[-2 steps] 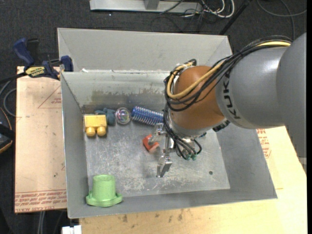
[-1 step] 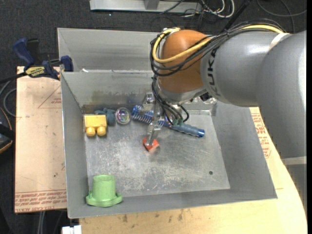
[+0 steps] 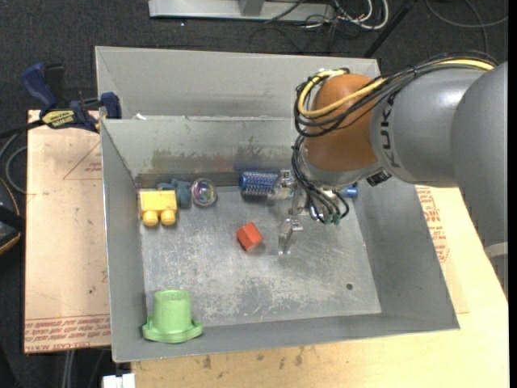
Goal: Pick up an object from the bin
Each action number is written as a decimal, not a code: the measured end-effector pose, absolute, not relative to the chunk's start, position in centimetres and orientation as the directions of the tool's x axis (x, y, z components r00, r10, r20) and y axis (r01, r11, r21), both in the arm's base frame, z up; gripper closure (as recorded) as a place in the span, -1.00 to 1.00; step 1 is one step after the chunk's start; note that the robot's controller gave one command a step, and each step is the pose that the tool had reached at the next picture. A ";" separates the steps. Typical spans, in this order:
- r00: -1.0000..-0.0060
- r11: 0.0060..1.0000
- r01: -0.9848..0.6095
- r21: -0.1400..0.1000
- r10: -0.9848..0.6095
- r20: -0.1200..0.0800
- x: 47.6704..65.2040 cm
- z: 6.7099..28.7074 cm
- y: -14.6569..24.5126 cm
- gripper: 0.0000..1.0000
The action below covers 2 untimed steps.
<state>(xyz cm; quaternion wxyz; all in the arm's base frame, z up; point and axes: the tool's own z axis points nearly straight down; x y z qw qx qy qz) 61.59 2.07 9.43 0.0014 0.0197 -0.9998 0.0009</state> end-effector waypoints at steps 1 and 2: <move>-0.972 0.972 -0.234 -0.004 -0.234 -0.024 54.5 7.8 8.3 -1.00; -0.972 0.972 -0.233 0.000 -0.233 -0.021 54.4 7.9 8.5 1.00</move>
Offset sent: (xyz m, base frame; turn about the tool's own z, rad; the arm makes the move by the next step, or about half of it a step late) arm -0.0789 0.0627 -0.0243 -0.1994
